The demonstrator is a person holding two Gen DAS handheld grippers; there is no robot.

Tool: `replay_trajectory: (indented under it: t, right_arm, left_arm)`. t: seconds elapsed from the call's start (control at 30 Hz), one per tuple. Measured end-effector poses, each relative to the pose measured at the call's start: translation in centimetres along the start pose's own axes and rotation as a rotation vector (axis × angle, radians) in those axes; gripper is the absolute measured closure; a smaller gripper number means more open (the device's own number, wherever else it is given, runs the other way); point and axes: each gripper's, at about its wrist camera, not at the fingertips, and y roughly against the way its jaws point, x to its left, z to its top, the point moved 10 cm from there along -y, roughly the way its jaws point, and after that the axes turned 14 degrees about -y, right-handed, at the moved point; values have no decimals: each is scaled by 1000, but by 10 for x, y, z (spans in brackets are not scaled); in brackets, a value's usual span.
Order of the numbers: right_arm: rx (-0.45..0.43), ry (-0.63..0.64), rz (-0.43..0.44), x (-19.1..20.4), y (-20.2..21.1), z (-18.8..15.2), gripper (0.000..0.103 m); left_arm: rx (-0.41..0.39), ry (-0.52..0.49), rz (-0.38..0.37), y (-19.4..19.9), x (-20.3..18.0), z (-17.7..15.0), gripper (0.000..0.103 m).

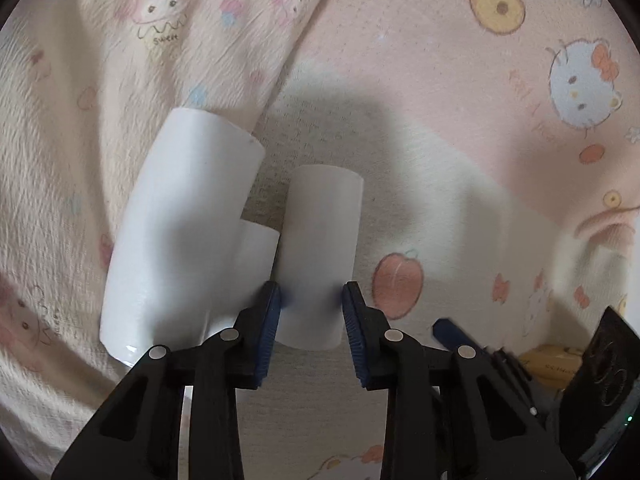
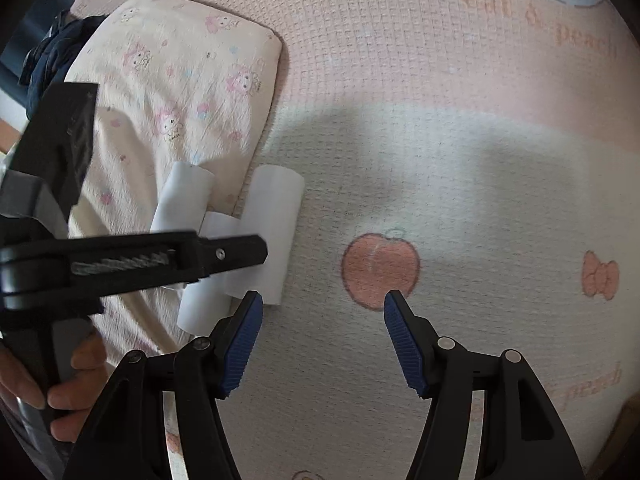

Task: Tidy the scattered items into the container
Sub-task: 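Close the left gripper on one white tube while the right gripper clamps it too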

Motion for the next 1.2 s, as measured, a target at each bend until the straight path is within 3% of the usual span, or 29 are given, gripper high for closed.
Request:
replay_trajectory:
  t: [0.3, 0.53, 0.73, 0.8, 0.83, 0.87, 1.03, 1.2]
  right_arm:
    - [21, -9, 4, -3, -8, -5, 42]
    - [43, -37, 18, -12, -15, -13, 42]
    - [43, -86, 3, -27, -15, -17, 42]
    - [45, -104, -8, -33, -14, -20, 46]
    - [52, -106, -18, -36, -15, -23, 57]
    - [70, -104, -28, -37, -17, -27, 61]
    - [94, -49, -94, -40, -23, -44, 63]
    - [104, -59, -106, -41, -19, -59, 64]
  left_arm:
    - [5, 3, -105, -10, -15, -3, 68]
    - [-23, -35, -179, -20, -45, -10, 69]
    - [-31, -11, -254, -28, -67, -24, 70]
    - [-25, -3, -281, -32, -72, -28, 70]
    - [-22, -2, -293, -33, -74, -30, 71]
    - [-19, -7, -300, -34, -77, -32, 71]
    - [-12, -87, -249, -34, -93, -43, 71]
    - [-16, -133, -202, -36, -104, -41, 67]
